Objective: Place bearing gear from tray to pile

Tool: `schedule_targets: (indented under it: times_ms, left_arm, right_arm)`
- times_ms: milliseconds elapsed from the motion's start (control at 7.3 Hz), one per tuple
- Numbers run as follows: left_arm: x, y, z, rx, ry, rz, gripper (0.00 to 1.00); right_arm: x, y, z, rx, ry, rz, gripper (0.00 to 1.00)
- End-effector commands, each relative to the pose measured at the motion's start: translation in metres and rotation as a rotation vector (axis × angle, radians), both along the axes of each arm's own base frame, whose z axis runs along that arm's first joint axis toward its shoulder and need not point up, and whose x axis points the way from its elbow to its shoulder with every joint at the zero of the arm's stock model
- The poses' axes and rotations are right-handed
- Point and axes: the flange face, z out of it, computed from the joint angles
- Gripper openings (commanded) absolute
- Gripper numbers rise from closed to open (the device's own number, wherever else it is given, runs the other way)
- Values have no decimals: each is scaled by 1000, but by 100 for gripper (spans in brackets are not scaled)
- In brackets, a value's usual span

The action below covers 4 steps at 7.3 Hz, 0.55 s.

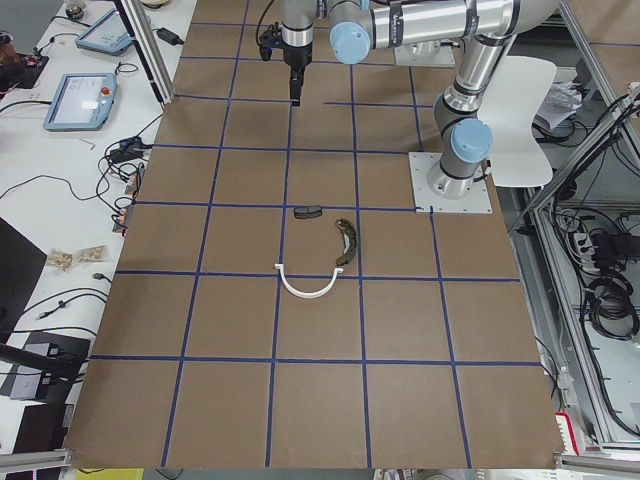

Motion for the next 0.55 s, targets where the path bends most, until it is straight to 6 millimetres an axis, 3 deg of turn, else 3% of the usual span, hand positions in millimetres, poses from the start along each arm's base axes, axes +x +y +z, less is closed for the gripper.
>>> schedule_targets:
  times_ms: [0,137,411]
  left_arm:
    - [0,-2,1,-15,-1,-1,100]
    - [0,-2,1,-15,-1,1,100]
    - [0,-2,0,-14,-1,1,100]
  right_arm:
    - [-1,2,2,20,11,-3,58]
    - [-1,4,0,34,9,-6,49]
    - [0,4,-1,38,0,7,45]
